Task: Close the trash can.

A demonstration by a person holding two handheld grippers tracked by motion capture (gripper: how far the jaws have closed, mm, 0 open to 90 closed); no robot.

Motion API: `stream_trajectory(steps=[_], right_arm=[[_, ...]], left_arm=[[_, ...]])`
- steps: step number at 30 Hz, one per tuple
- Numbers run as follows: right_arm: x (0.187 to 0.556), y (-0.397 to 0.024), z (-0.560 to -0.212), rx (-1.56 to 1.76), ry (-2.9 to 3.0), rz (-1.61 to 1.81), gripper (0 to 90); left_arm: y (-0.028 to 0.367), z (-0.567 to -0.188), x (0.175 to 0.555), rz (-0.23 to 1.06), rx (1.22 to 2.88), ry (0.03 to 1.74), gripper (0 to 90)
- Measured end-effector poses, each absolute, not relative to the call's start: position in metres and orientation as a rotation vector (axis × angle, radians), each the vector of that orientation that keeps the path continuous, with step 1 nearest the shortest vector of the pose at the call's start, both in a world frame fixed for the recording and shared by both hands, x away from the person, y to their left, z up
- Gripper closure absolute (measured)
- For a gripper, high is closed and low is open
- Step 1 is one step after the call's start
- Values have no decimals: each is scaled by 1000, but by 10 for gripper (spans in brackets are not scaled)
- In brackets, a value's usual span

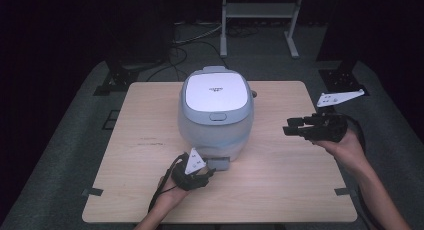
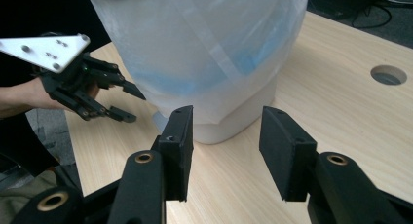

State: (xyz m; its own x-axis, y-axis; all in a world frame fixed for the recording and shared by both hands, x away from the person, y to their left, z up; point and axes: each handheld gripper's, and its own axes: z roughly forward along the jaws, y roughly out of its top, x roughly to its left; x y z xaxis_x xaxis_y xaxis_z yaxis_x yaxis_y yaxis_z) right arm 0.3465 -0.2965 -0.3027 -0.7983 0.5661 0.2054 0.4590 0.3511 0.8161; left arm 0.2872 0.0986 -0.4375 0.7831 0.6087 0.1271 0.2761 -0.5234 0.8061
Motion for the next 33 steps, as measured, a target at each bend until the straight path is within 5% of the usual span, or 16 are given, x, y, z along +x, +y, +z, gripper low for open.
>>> stream_trajectory(steps=[10,33], right_arm=[[344,-305,-319,990,2473,1438,535],[337,-311,-347,1032,2476,1415,509]], left_arm=[[122,-444,290,457,2096,725,453],[165,-436,295,568,2035,832,295]])
